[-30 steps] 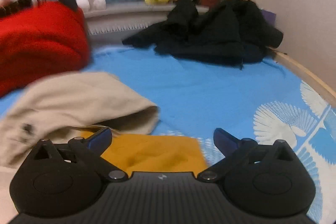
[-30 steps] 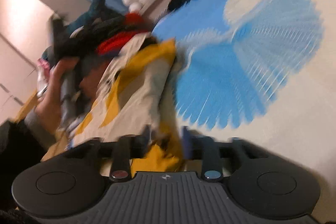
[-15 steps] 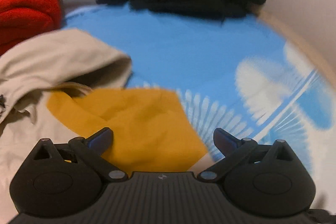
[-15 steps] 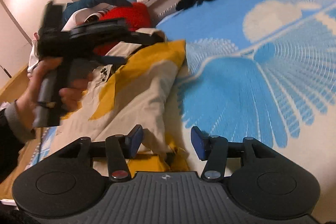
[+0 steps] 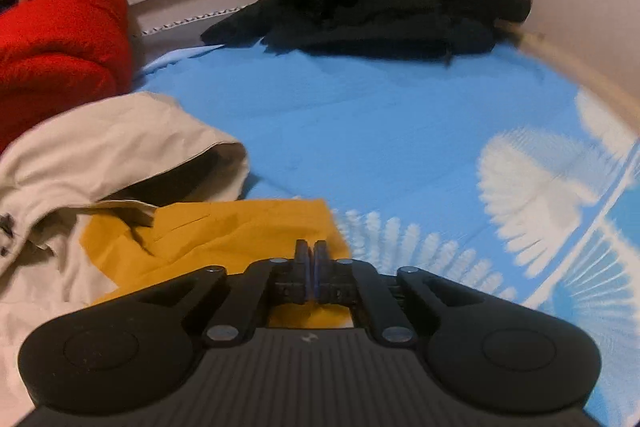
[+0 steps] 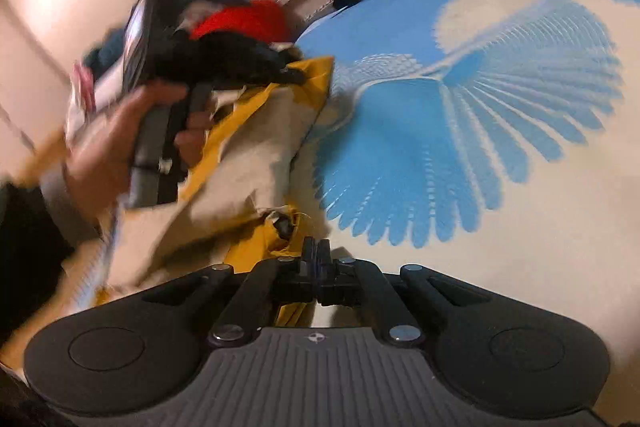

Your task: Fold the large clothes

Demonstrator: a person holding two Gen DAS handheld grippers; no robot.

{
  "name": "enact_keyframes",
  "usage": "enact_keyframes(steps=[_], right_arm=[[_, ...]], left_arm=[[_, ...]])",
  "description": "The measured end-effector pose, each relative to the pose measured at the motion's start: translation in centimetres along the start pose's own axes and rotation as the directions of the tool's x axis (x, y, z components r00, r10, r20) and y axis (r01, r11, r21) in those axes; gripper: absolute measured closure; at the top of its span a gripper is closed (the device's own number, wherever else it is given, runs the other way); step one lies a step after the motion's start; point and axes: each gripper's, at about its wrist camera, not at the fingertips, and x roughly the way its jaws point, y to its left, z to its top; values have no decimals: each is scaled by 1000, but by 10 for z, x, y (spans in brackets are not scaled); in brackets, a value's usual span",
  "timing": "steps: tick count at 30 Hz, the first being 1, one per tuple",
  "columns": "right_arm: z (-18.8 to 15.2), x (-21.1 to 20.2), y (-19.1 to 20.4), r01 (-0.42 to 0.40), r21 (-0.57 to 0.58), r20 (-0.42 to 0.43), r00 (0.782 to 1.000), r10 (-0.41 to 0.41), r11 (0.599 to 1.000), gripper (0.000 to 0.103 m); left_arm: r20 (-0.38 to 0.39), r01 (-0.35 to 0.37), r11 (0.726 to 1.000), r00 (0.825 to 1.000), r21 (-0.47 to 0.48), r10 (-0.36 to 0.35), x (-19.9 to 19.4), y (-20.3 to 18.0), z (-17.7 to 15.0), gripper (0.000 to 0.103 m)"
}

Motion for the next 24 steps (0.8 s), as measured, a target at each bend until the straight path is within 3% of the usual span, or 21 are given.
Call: enact_keyframes(steps=[1, 2, 3, 5, 6, 10, 12, 13, 14, 15, 18, 19, 21, 24], right_arm=[[2, -4, -2, 7, 24, 29, 1000, -7, 1000, 100], [3, -8, -4, 3, 30, 58, 998, -5, 1000, 99], [5, -11, -2, 7, 33, 80, 997, -9, 999, 99], [9, -18, 6, -19, 23, 120, 993, 17, 1000, 84], [11, -19, 13, -32, 1, 138, 990, 31, 999, 80], [14, 2, 49, -42, -94, 156, 986, 57, 995, 77], [13, 23, 64, -17, -146, 127, 991, 35, 989, 78], [12, 34, 69, 44, -174, 115, 993, -25, 984, 79], [9, 50, 70, 151, -211, 68, 988, -140, 966, 84], [7, 61, 64, 245, -227, 27, 969, -245, 943, 85], [10, 41, 50, 223, -114, 31, 975, -221, 968, 86], [15, 32, 50, 233, -63, 25, 972, -232, 970, 76], [25, 10, 59, 269, 1, 51, 962, -268, 963, 71], [31, -36, 101, 282, -48, 139, 952, -273, 958, 50]], left_arm=[[-13, 41, 999, 999, -26, -41, -3, 3, 1, 55], [-17, 67, 997, 998, -48, -68, -7, 6, 2, 13], [15, 79, 995, 997, -66, -78, -17, 8, 1, 1], [108, 85, 995, 991, -56, -78, -43, 9, -2, 1], [113, 84, 996, 990, -40, -79, -55, 11, -4, 0], [158, -31, 999, 987, -38, 37, -101, 42, -37, 0], [146, -113, 992, 982, -60, 120, -117, 72, -64, 0], [137, -167, 983, 975, -78, 176, -125, 90, -80, 0], [120, -206, 974, 969, -92, 217, -130, 108, -94, 0], [85, -245, 964, 963, -103, 254, -134, 131, -112, 0], [-36, -348, 930, 937, -119, 347, -144, 191, -156, 0], [-76, -375, 919, 927, -122, 368, -149, 208, -169, 0], [-98, -400, 902, 916, -165, 389, -174, 236, -187, 0], [-85, -395, 884, 919, -250, 386, -227, 262, -203, 0]])
